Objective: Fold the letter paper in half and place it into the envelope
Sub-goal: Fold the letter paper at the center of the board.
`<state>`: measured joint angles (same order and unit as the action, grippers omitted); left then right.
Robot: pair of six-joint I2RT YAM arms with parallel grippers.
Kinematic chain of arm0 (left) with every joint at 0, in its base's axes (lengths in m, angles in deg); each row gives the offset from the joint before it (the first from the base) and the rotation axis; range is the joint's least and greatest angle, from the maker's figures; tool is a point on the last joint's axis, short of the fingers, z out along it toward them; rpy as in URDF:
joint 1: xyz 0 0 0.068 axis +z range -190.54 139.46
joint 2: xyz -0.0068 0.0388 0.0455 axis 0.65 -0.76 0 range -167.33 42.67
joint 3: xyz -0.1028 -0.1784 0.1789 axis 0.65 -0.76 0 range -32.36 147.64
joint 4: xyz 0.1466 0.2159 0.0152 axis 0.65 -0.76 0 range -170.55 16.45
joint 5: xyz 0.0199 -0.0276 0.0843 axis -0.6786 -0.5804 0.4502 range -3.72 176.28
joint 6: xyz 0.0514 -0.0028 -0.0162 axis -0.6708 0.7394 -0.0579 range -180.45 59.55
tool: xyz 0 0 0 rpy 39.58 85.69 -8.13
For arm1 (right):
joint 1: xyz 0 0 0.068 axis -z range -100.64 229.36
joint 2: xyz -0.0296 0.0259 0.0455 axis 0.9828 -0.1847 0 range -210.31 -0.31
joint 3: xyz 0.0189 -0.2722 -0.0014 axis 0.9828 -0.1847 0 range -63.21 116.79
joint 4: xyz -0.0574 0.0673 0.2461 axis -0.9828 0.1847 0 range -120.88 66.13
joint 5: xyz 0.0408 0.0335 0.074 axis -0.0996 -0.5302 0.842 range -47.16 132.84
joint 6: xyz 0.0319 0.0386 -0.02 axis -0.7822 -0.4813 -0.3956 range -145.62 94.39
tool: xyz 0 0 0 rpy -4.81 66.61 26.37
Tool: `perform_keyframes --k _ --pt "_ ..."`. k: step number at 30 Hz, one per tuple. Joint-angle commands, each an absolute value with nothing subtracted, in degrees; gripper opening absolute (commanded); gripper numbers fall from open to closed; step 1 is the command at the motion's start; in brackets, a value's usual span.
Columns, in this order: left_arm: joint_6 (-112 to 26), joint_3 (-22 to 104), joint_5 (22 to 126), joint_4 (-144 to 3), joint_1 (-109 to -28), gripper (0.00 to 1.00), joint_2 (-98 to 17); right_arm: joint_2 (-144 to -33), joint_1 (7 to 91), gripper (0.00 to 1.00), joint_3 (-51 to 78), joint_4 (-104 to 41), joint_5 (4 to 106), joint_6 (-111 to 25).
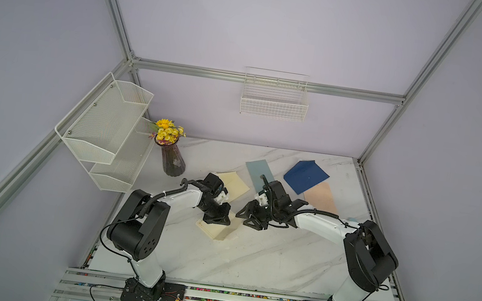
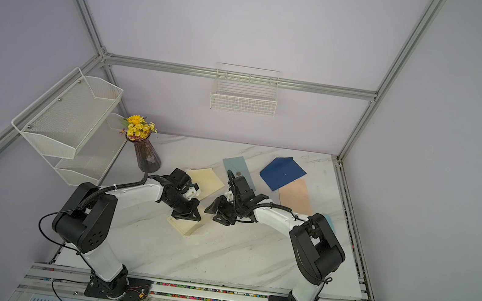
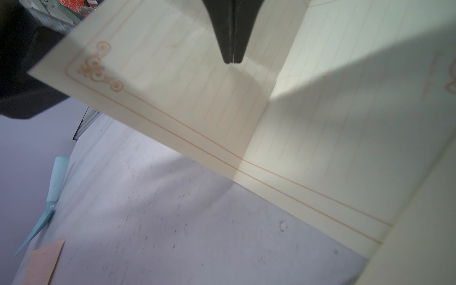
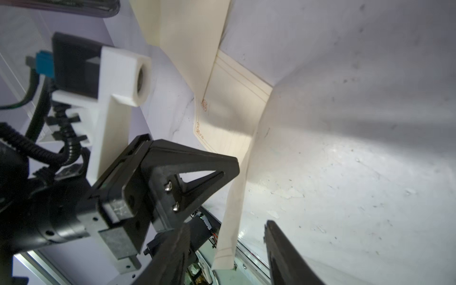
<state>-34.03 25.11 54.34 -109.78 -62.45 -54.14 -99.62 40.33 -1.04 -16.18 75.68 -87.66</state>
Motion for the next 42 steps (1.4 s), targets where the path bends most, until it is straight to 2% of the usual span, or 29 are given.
perform_keyframes --k 1,7,8,12,16,20,25,30,42 --pt "-34.03 26.09 54.07 -109.37 -62.68 0.0 -51.63 -98.88 39.99 0.4 -1.43 -12.68 72.83 -86.39" --pt "-35.95 27.47 56.11 -111.26 -62.69 0.0 -50.94 -97.53 40.07 0.02 -2.13 -9.8 70.52 -84.01" --pt "-36.25 27.68 56.45 -111.66 -62.61 0.0 -50.86 -97.43 40.12 0.0 -2.28 -9.78 70.49 -83.81" --pt "-37.86 29.11 57.81 -112.99 -62.65 0.01 -51.06 -96.76 40.54 0.0 -2.4 -8.77 69.77 -82.39" --pt "-40.32 31.5 59.92 -115.27 -62.66 0.23 -51.63 -94.71 43.84 0.0 -3.05 -6.72 71.3 -79.08" --pt "-42.3 33.55 61.57 -116.61 -62.66 0.28 -52.75 -93.39 51.14 0.0 -3.89 -4.6 77.92 -74.5" --pt "-43.25 34.79 61.62 -116.34 -62.65 0.26 -55.02 -95.84 56.63 0.0 0.54 5.5 81.91 -64.9" --pt "-43.48 36.59 61.22 -114.97 -62.61 0.21 -57.69 -101.14 58.54 0.0 6.64 14.75 83.39 -56.95" --pt "-43.62 40.93 59.09 -114.12 -63.88 0.0 -63.31 -105.18 60.27 0.0 12.91 26.46 85.32 -46.42"
